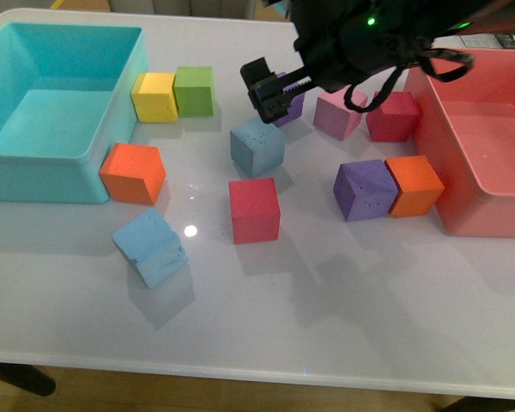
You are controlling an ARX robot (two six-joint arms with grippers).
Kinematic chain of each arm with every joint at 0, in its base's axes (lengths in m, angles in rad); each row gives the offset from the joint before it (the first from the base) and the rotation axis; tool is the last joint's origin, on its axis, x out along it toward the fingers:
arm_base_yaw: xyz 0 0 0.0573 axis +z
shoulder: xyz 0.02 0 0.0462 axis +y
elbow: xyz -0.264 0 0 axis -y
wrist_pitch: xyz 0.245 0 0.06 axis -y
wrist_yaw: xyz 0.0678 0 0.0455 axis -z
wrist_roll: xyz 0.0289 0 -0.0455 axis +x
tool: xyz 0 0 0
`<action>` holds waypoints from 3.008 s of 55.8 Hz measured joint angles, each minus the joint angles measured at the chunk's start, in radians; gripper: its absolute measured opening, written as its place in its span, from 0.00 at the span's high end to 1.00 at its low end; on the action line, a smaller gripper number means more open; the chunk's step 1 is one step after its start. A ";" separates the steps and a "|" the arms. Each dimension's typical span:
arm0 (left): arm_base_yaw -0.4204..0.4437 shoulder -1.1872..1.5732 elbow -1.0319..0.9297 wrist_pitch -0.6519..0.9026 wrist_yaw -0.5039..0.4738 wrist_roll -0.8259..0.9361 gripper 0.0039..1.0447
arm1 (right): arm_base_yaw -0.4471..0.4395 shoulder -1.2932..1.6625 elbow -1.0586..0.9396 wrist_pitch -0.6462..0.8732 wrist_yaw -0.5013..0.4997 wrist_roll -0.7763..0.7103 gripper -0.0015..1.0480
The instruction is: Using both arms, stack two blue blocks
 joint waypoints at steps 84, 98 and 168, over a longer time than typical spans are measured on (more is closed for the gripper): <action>0.000 0.000 0.000 0.000 0.000 0.000 0.08 | -0.376 -1.277 -1.370 0.729 0.055 0.244 0.98; 0.000 0.000 0.000 0.000 0.000 0.000 0.08 | -0.407 -1.470 -1.402 0.570 0.046 0.245 0.98; 0.000 0.000 0.000 0.000 0.000 0.000 0.08 | -0.407 -2.182 -1.404 -0.141 0.046 0.245 0.98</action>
